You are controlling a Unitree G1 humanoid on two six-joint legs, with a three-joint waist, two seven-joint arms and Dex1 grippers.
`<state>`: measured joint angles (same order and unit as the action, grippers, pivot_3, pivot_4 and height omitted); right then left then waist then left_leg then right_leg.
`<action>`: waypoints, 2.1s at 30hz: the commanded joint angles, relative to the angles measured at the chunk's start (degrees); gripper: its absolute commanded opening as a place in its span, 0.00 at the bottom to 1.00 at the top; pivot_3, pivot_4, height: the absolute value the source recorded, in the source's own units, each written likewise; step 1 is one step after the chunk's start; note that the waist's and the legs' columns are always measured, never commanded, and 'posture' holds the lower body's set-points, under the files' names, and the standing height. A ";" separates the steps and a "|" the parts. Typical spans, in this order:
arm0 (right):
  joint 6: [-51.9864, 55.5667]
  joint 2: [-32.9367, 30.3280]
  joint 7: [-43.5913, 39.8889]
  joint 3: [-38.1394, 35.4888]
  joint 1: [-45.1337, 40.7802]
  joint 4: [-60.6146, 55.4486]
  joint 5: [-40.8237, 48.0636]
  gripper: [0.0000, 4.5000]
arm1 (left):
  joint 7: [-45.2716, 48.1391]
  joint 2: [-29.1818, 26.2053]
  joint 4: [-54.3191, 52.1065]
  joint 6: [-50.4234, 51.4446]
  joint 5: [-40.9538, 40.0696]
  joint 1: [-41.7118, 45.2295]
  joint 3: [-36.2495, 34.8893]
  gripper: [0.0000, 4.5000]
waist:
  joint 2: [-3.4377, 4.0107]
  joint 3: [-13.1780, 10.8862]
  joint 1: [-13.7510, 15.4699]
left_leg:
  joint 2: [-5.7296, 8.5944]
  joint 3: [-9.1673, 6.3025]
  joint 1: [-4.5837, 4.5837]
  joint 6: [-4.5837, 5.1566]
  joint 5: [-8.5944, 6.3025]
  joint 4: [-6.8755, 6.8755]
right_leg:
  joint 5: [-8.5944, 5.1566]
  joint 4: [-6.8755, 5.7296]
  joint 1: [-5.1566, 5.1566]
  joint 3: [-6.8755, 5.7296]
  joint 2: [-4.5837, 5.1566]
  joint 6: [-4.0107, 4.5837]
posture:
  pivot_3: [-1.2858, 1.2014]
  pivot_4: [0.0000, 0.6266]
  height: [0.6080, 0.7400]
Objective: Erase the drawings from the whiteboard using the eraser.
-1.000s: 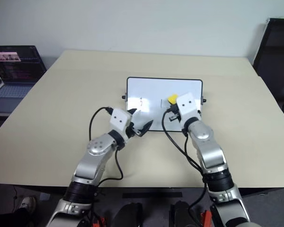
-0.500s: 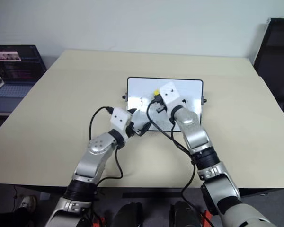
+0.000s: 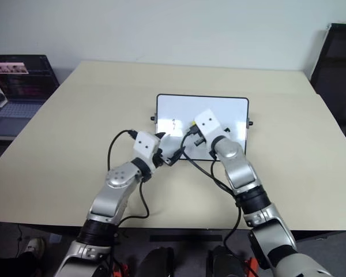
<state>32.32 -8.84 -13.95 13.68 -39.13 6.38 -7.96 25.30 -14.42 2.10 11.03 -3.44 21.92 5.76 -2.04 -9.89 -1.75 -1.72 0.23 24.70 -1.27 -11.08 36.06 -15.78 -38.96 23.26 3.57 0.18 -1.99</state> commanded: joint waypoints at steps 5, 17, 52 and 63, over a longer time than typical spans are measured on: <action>5.75 -3.75 -1.86 1.26 8.82 -9.56 -1.57 0.19 | -0.18 -0.29 -2.77 0.02 -0.31 0.15 -0.71 1.00 | -0.02 0.02 -0.01 | 0.02 0.00 -0.01 0.00 0.00 0.01 | -0.01 0.01 -0.02 0.01 0.00 -0.01 | 0.52 0.24 1.00; 7.02 -4.68 -0.86 -2.11 11.62 -14.33 -0.53 0.19 | -0.24 -0.37 -2.59 0.30 -0.41 0.33 -1.06 1.00 | -0.02 0.01 0.04 | 0.03 0.00 -0.05 0.00 0.00 0.02 | -0.11 0.01 -0.05 0.02 -0.02 -0.20 | 0.52 0.24 1.00; -7.81 -5.32 -0.13 -5.75 17.04 -17.05 1.85 0.19 | -0.65 -0.36 -2.80 0.17 -0.16 -0.02 -1.31 1.00 | -0.02 0.00 -0.13 | 0.04 0.02 -0.03 -0.01 0.00 -0.03 | -0.13 0.05 0.01 0.08 -0.04 -0.21 | 0.52 0.24 1.00; -12.45 3.21 -0.69 -0.05 2.72 -2.71 1.36 0.19 | -2.91 -1.57 -3.08 -0.05 0.05 -0.35 -3.04 1.00 | -0.02 -0.01 -0.14 | 0.02 0.01 -0.03 -0.01 0.00 -0.02 | 0.00 0.03 0.02 0.08 -0.06 -0.01 | 0.52 0.24 1.00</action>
<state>21.92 -6.39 -14.73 13.20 -33.46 2.45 -6.07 22.98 -15.74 1.59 12.03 -3.41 21.30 3.86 -2.06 -9.90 -1.89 -1.69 0.23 24.66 -1.27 -11.08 36.03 -15.78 -38.92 23.28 3.65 0.12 -2.00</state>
